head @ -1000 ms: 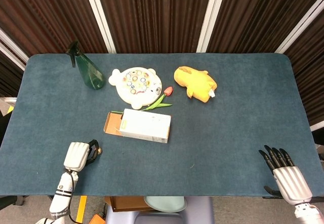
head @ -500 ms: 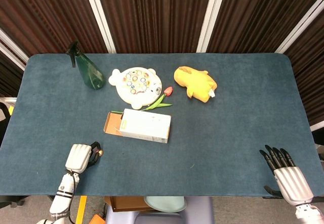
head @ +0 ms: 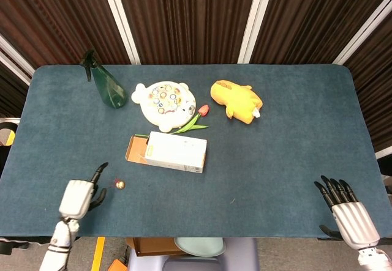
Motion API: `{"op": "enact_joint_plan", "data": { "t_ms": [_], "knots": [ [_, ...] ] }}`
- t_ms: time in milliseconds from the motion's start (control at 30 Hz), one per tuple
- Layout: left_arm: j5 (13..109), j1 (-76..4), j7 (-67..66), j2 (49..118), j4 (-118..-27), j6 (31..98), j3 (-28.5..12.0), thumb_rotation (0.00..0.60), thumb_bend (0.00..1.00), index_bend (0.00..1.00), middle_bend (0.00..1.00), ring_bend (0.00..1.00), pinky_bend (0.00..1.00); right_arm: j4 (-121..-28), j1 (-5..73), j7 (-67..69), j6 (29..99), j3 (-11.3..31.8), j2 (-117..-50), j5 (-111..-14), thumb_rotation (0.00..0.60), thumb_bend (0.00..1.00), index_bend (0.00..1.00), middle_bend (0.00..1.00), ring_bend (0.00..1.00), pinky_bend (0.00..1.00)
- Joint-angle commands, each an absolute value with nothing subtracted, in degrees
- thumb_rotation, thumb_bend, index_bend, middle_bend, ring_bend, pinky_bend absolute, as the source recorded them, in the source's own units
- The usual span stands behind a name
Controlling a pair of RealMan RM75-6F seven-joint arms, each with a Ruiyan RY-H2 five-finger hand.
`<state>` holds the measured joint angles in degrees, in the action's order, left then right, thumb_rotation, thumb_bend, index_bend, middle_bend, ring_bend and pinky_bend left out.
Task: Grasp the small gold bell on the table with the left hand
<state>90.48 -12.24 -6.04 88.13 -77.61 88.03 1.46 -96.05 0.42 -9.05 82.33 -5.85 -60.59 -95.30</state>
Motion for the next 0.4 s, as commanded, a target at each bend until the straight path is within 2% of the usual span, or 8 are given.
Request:
{"op": "enact_joint_plan", "data": {
  "t_ms": [33,100,133,233,300,400],
  "knots": [
    [98.3,-5.4,-1.64,73.27,-88.33,98.83,7.86,0.6,0.43,0.12,0.18,0.14,0.23,-95.95,0.55,-9.51,81.94,-5.56,-61.05,-94.78,0.6,0.24,0.0,0.0,0.0,0.0],
    [100.4,-2.72,0.62,69.22,-90.17,102.65,10.24,0.6,0.42,0.08,0.04,0.02,0.11,-95.79,0.65,-10.38,81.57,-5.51,-61.25,-94.54,0.6,0.24,0.0,0.0,0.0,0.0],
    [101.03,-1.15,2.47,68.33,-90.12,105.27,10.8,0.6,0.42,0.07,0.01,0.0,0.07,-95.73,0.63,-11.01,81.54,-5.43,-61.33,-94.4,0.6,0.24,0.0,0.0,0.0,0.0],
    [100.58,3.05,7.42,68.61,-86.82,112.34,10.05,0.6,0.42,0.08,0.0,0.0,0.03,-95.94,0.21,-12.66,82.12,-4.9,-61.81,-93.41,0.6,0.24,0.0,0.0,0.0,0.0],
    [100.91,3.49,8.42,67.89,-85.34,112.19,10.22,0.6,0.43,0.08,0.01,0.0,0.03,-95.76,0.14,-13.03,82.55,-4.67,-62.17,-93.52,0.6,0.24,0.0,0.0,0.0,0.0],
    [98.52,3.36,6.53,66.49,-86.2,107.61,10.57,0.6,0.43,0.07,0.0,0.0,0.03,-95.68,0.21,-13.01,82.5,-4.7,-62.38,-93.72,0.6,0.24,0.0,0.0,0.0,0.0]
  ]
}}
